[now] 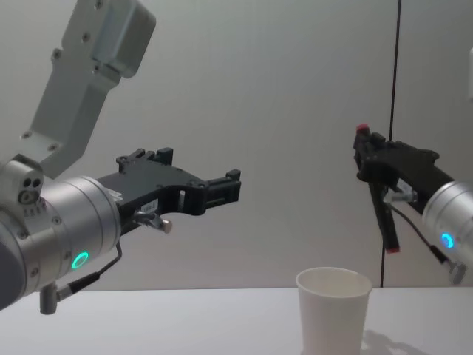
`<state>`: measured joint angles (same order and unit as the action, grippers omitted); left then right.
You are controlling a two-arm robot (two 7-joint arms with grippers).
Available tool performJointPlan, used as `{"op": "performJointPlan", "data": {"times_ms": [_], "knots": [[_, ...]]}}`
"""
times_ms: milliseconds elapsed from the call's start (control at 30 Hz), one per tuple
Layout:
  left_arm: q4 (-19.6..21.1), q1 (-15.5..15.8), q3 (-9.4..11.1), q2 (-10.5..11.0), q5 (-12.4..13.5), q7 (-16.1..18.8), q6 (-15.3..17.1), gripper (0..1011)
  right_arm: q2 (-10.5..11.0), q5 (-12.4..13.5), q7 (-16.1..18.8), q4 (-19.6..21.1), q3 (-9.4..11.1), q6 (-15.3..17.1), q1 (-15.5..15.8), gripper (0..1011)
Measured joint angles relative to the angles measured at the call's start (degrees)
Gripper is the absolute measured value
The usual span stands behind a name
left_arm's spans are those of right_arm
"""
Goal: Place the pen into the pen holder.
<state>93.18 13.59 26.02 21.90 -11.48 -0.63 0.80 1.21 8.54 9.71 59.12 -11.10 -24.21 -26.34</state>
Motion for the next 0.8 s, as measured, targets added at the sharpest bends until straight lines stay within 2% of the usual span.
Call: {"op": "performJointPlan", "data": {"times_ms": [233, 400, 800], "knots": [[0.0, 0.0, 0.0, 0.0, 0.0, 0.0, 0.0, 1002, -1.6, -0.5, 0.1, -8.4, -0.7, -7.6, -3.7, 166], [0.0, 0.0, 0.0, 0.0, 0.0, 0.0, 0.0, 1002, -2.5, -0.7, 0.0, -13.7, -1.0, -11.7, -5.7, 166], [0.0, 0.0, 0.0, 0.0, 0.0, 0.0, 0.0, 1002, -4.4, -0.2, 0.0, -24.5, -1.7, -18.9, -10.2, 166]]}}
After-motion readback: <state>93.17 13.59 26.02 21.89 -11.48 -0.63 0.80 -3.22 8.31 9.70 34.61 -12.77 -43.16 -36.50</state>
